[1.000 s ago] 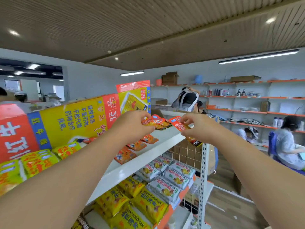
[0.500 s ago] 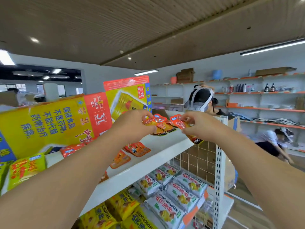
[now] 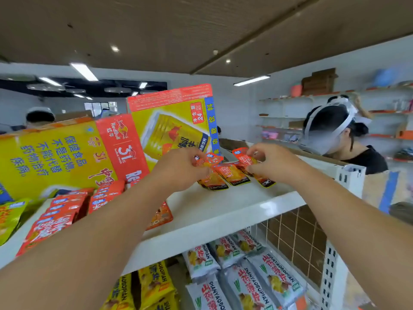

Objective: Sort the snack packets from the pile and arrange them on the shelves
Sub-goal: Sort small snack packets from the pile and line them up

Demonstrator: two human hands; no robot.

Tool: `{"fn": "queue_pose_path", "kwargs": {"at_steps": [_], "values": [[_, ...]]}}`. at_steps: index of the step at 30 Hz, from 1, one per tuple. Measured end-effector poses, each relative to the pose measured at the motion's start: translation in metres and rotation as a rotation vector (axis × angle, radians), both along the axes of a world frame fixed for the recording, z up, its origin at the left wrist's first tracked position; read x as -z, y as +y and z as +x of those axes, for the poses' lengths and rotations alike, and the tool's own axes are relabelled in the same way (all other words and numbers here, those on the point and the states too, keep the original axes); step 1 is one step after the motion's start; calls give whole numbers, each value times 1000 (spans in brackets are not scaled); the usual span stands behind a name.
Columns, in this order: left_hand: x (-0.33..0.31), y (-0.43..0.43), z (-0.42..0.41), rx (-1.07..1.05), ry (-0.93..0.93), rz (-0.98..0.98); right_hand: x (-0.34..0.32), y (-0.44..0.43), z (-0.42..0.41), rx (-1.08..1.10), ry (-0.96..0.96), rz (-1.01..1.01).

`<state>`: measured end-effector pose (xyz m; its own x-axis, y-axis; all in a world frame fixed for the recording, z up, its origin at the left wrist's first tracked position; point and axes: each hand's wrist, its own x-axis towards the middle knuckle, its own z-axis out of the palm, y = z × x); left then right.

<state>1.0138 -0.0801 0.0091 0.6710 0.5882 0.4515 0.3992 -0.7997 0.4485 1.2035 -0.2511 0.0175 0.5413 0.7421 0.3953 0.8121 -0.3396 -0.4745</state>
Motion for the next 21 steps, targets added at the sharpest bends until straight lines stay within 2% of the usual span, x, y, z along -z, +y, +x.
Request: {"fn": "queue_pose_path", "kwargs": {"at_steps": [9, 17, 21], "values": [[-15, -9, 28, -116, -1, 71, 12, 33, 26, -81, 19, 49], [19, 7, 27, -221, -74, -24, 30, 59, 8, -117, -39, -18], [18, 7, 25, -255, -153, -4, 33, 73, -3, -114, -81, -69]]}}
